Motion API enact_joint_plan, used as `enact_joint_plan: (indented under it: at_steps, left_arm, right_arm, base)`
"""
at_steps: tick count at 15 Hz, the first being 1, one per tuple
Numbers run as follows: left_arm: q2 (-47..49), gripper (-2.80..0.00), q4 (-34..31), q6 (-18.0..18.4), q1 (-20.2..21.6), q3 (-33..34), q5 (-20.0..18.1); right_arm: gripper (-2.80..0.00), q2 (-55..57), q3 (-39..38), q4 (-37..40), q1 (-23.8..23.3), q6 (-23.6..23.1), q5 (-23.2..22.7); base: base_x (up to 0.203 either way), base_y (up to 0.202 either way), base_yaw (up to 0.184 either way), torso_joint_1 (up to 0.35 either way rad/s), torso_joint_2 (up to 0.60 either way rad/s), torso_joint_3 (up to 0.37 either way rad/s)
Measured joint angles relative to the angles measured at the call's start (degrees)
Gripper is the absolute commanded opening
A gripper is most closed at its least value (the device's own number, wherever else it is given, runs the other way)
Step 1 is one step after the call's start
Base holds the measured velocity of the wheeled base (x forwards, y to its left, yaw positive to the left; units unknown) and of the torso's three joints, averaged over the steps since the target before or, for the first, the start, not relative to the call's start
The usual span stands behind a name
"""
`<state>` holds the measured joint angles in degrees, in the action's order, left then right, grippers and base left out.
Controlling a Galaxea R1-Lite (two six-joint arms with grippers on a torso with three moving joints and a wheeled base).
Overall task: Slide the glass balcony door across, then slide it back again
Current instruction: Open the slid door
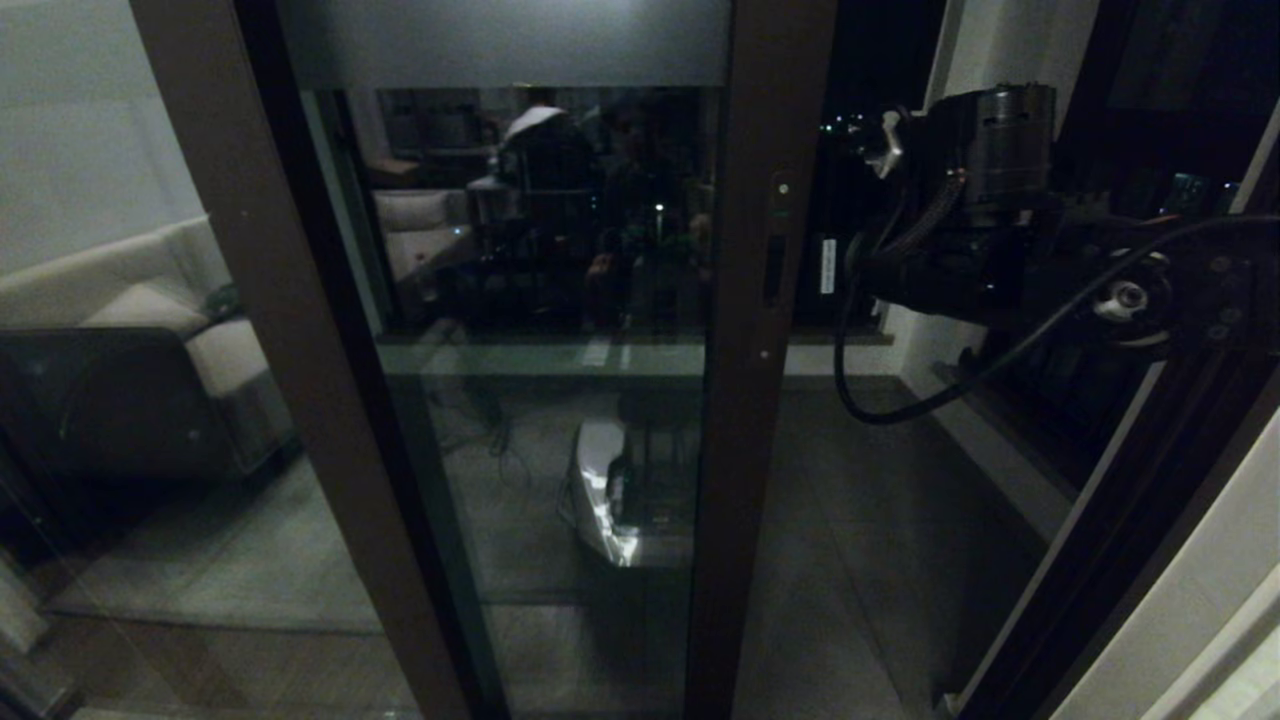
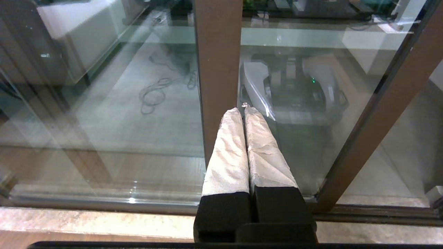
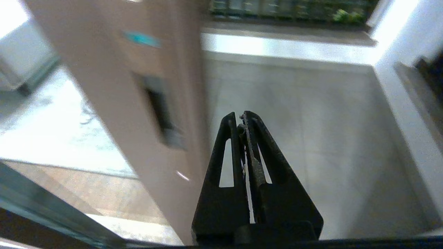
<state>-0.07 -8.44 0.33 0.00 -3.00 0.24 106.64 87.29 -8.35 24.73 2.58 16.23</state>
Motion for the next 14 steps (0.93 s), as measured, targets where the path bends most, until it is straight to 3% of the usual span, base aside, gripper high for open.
enact_joint_plan:
  at_steps: [7,10,12,14]
  left_arm:
    - [0.0,-2.8,0.0,0.0,0.0,0.0,-0.02]
    - [0.0,-2.8,0.0,0.0,0.0,0.0,0.0]
    - [0.0,-2.8,0.0,0.0,0.0,0.0,-0.02]
    - [0.0,-2.8,0.0,0.0,0.0,0.0,0.0]
  right_arm:
    - [-2.8,-21.58,-16.16,4.7,-4.64,0.26,0.14]
    - [-2.8,-38.75,-20.33,15.33,-5.38,-1.86,1.05]
    - [-2.8,-50.58,-21.46,23.87,-6.54,-5.66,3.39]
    - [-2.8,-60.63,-22.1,30.73,-11.04,-10.39,5.12]
  base:
    - [0.0,0.0,0.0,0.0,0.0,0.0]
    - [0.0,0.0,0.0,0.0,0.0,0.0]
    - [0.0,0.0,0.0,0.0,0.0,0.0]
    - [0.0,0.0,0.0,0.0,0.0,0.0]
